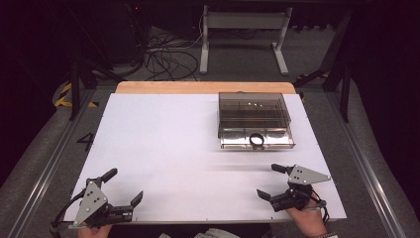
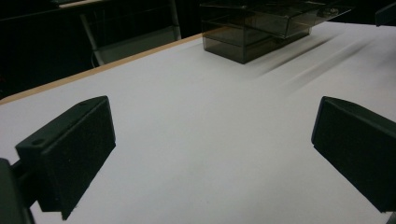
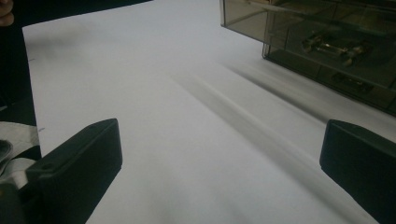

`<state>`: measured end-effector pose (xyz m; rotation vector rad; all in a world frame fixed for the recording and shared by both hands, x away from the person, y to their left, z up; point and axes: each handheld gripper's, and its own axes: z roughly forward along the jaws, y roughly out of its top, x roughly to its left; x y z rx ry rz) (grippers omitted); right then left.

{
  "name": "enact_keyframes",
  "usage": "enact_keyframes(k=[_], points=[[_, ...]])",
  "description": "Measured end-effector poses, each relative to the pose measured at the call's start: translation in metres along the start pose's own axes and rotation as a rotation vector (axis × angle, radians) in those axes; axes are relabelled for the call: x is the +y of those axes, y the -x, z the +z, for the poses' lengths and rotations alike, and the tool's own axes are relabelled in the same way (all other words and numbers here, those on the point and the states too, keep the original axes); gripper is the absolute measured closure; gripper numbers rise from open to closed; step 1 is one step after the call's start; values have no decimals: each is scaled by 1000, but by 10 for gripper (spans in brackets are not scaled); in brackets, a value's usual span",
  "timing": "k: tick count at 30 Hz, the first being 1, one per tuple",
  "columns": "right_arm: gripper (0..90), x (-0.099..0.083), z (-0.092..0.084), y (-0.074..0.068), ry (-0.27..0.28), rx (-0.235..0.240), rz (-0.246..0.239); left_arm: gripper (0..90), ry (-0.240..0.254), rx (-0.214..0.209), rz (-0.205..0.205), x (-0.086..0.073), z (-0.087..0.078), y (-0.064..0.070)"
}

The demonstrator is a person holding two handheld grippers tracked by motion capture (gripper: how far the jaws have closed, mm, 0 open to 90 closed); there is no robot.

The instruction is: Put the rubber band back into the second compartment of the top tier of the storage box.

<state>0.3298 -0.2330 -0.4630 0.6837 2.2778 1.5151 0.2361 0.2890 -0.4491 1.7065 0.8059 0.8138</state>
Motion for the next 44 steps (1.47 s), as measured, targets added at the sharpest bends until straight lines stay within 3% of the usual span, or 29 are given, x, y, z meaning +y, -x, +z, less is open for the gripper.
enact_keyframes(k=[5, 10, 44], points=[[0, -4, 6, -2, -39, 2, -4, 4, 1, 2, -3, -1, 0, -1], [0, -1, 8, -3, -13, 2, -19, 4, -1, 2, 0, -1, 0, -2], [0, 0, 4, -2, 3, 1, -15, 4, -18, -4, -2, 0, 1, -4]])
